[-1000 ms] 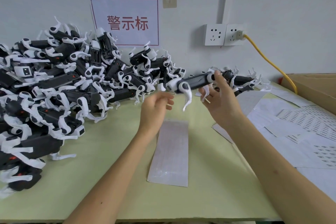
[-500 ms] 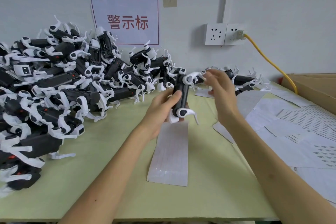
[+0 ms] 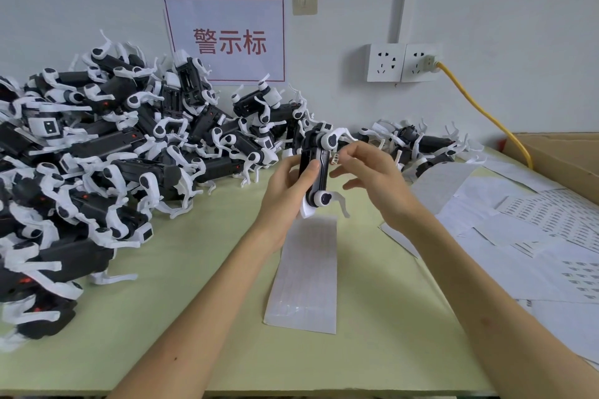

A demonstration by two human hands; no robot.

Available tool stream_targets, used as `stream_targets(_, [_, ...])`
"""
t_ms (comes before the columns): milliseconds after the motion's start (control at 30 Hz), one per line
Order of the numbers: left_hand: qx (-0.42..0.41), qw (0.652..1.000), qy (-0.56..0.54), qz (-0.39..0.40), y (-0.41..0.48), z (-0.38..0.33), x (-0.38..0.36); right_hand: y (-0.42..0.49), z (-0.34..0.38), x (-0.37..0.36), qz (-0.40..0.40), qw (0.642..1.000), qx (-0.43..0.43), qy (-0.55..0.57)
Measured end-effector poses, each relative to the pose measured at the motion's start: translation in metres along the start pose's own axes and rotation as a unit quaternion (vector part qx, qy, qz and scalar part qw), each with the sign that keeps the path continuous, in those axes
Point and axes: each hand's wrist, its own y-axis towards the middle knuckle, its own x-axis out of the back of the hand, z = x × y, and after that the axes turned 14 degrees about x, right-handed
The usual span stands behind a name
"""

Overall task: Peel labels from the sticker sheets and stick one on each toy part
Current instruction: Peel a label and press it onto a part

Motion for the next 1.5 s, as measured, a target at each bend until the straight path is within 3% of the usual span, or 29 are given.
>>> stream_targets(500, [-0.045,0.999,0.017,-0.013,0.0051,0.0048,-0.001,-0.0012,-0.0019,-0.0073,0.019,0.996,0.041,-0.071])
stream_targets(1500, [-0.093,0.995,0.039,-0.015,0.0028,0.0068,0.0002,-0.002,-0.0081,-0.0102,-0.016,0.996,0.033,-0.076])
